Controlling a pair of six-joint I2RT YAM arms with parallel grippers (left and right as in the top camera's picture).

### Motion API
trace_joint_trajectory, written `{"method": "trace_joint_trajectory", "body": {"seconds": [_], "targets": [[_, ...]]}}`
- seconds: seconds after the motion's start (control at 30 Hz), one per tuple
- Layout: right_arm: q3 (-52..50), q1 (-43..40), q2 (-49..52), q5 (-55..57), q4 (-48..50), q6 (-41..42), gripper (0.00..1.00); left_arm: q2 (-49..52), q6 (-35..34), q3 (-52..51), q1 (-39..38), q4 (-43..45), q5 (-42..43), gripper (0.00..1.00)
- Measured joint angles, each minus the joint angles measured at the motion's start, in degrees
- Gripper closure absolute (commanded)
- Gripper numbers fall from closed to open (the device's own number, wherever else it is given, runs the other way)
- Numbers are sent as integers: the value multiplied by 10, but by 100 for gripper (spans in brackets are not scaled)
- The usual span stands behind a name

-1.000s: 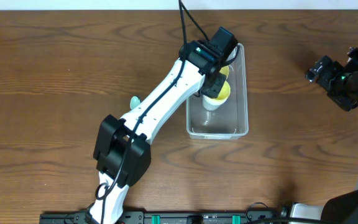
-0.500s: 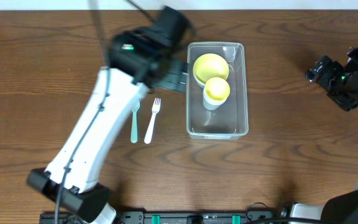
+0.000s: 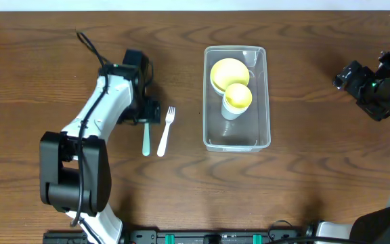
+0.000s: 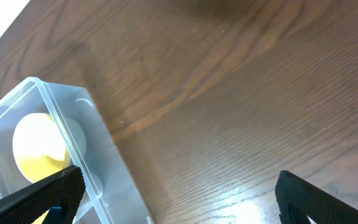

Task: Pack container
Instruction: 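Grasp the mint-green spoon with the left gripper, then drop the spoon into the container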

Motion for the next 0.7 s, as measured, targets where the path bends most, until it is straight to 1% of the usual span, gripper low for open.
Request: {"method": "trace_joint_trajectory", "body": {"seconds": [0.13, 0.23, 0.33, 0.5, 0.53, 0.6, 0.67, 0.7], "targets": [[0, 0, 0, 0, 0, 0, 1, 2, 14, -46, 0, 55, 8, 19], [0, 0, 0, 0, 0, 0, 1, 8, 19, -67, 0, 83, 13, 29], [0, 0, 0, 0, 0, 0, 1, 19, 23, -76, 0, 94, 14, 32], [0, 0, 0, 0, 0, 0, 1, 36, 27, -76, 0, 101, 16, 43], [0, 0, 0, 0, 0, 0, 1, 37, 27, -76, 0, 104, 18, 47], [0, 0, 0, 0, 0, 0, 1, 38, 28, -76, 0, 106, 26, 58], [0, 0, 0, 0, 0, 0, 1, 39, 28, -75, -1, 107, 31, 74], [0, 0, 0, 0, 0, 0, 1, 40, 28, -75, -1, 107, 35, 80]]}}
